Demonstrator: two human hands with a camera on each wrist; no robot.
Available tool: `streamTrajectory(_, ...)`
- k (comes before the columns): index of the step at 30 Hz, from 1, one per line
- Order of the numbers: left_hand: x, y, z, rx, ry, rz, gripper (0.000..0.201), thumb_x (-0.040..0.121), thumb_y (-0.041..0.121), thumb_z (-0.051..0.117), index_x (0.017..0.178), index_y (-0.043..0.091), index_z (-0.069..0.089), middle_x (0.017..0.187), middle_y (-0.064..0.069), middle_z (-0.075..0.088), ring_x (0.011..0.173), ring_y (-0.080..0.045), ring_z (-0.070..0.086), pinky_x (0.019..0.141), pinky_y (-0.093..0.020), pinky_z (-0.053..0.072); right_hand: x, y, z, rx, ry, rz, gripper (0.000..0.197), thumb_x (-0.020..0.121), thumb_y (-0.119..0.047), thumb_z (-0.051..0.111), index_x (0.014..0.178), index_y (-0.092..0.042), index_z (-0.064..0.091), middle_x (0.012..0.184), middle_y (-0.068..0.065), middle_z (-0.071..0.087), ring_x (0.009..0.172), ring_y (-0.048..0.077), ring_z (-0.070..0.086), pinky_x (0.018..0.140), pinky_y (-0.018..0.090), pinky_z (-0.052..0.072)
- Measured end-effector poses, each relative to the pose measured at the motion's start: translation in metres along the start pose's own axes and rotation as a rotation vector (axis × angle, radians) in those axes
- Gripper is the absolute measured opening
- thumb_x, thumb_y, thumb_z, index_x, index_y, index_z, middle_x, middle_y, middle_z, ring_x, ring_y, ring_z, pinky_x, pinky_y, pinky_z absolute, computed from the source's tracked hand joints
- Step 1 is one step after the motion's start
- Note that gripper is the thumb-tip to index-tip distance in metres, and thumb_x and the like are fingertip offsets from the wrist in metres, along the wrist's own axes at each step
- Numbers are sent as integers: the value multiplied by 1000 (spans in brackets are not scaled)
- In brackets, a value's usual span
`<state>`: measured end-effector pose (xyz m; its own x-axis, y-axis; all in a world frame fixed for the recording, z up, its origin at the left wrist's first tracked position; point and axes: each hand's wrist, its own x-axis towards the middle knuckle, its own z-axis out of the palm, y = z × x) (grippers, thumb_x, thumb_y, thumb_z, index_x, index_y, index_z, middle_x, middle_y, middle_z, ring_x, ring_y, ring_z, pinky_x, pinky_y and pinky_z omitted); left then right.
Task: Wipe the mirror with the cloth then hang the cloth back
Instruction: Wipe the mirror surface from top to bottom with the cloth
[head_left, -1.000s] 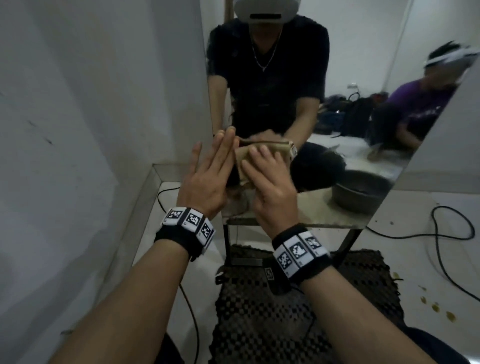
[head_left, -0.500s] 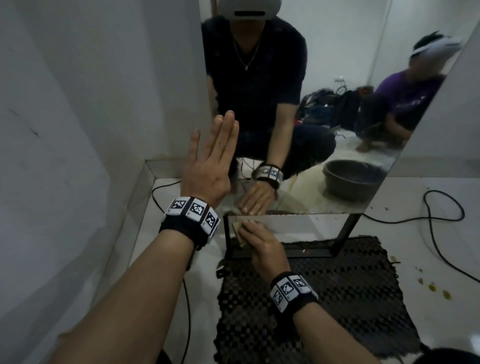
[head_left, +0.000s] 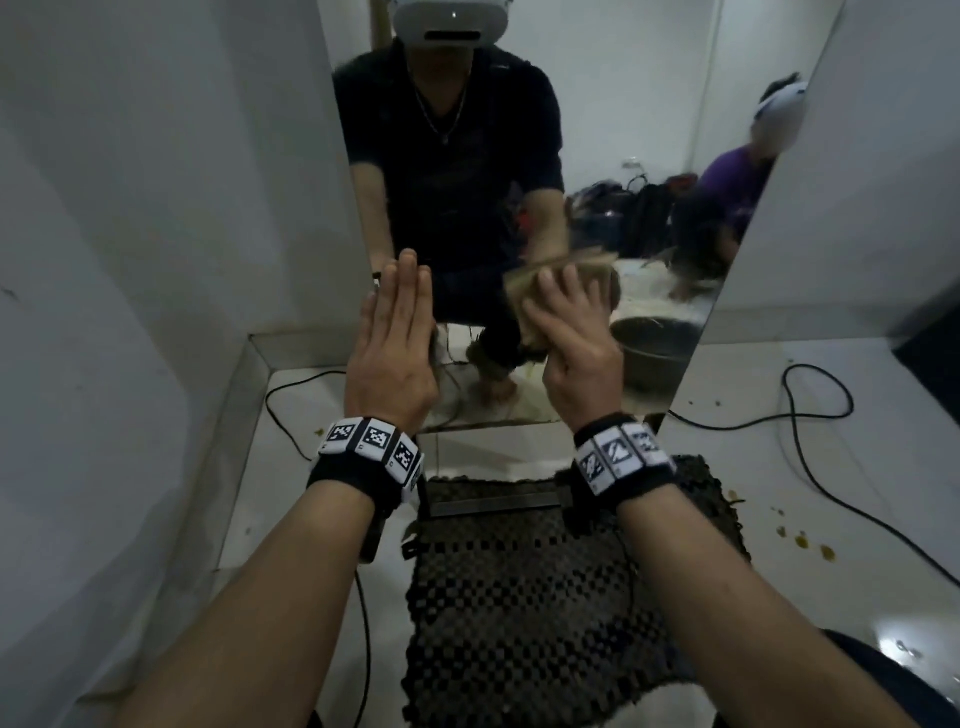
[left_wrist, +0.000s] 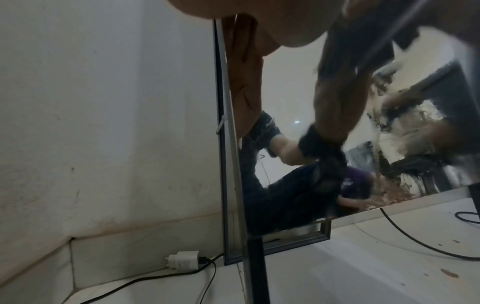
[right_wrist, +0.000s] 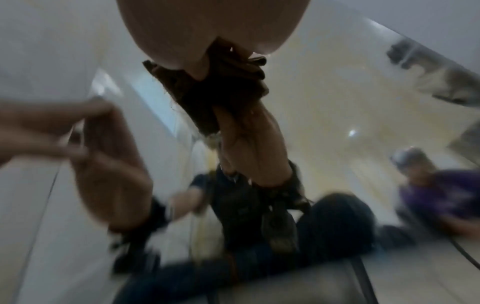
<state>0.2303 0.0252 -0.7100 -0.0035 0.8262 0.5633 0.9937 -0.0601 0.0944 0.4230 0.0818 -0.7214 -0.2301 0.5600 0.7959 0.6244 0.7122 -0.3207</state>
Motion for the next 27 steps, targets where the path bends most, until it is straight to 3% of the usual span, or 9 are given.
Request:
streamTrajectory(4,-1,5,7,-16,18,-10,60,97,18,-8,152,-1,9,161,-18,5,150,-29,5,123,-42,7,-109,9,25,11,-293,105,50,70,16,56,111,-9,70,132,8,58,132,23,42,117,46,21)
streamTrajectory(6,-1,4,11,1,28,0,56,97,7,10,152,-1,6,161,-18,1,150,-28,1,123,-41,4,-142,8,34,-2,-422,156,57,60,21,65,107,-9,71,131,7,59,129,24,45,114,50,23)
streamTrajectory(8,-1,2,12,4,24,-6,68,90,-1,33,152,-1,5,161,-18,0,150,-28,-2,123,-41,4,-156,6,38,19,-503,224,49,63,18,63,104,-8,72,132,7,59,129,27,46,110,55,24)
streamTrajectory(11,-1,4,13,27,20,-23,79,85,-5,46,152,-1,5,161,-17,-3,150,-28,-3,123,-41,4,-161,8,37,62,-560,398,42,72,15,52,104,-4,73,131,9,59,129,31,48,114,46,28)
streamTrajectory(13,0,5,13,40,13,-31,78,87,-3,45,152,0,3,161,-16,-4,150,-28,-4,123,-41,4,-156,7,25,94,-521,438,43,73,10,50,106,-7,73,128,7,62,122,29,55,110,36,38)
streamTrajectory(16,1,7,13,69,0,-50,76,89,0,44,152,1,2,161,-17,-3,150,-27,-5,123,-41,3,-120,-6,-4,207,-261,407,42,77,8,47,107,-8,73,119,7,66,109,26,62,95,43,51)
streamTrajectory(21,2,12,14,89,-13,-87,72,93,5,43,152,-1,2,161,-20,1,149,-26,-7,123,-41,1,18,-12,-64,192,270,195,37,82,16,50,109,0,70,127,20,59,119,35,55,98,51,45)
streamTrajectory(24,2,15,14,84,-39,-118,70,96,11,43,152,-1,1,161,-20,-2,149,-26,-10,123,-42,2,62,14,-60,153,222,112,40,82,16,45,107,-2,71,131,21,56,129,38,45,106,58,35)
streamTrajectory(27,2,17,13,66,-68,-127,68,98,15,40,152,-2,1,161,-20,-5,149,-28,-10,122,-46,8,24,34,-36,49,120,122,39,84,14,48,109,-5,71,133,18,56,133,35,43,114,54,27)
